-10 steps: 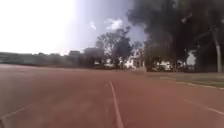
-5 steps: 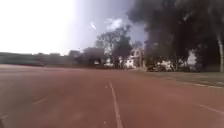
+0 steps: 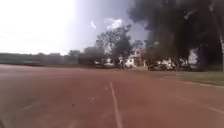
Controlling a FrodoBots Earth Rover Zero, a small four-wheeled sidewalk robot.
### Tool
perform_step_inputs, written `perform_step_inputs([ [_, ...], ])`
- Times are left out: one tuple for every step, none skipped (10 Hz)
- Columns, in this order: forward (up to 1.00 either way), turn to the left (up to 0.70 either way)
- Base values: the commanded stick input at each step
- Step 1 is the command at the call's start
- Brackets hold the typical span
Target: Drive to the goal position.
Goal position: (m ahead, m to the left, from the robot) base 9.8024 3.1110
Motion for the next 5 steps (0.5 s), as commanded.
perform_step_inputs([
  [0.7, 0.21],
  [0.7, 0.35],
  [0.7, 0.35],
  [0.7, 0.35],
  [0.7, 0.23],
])
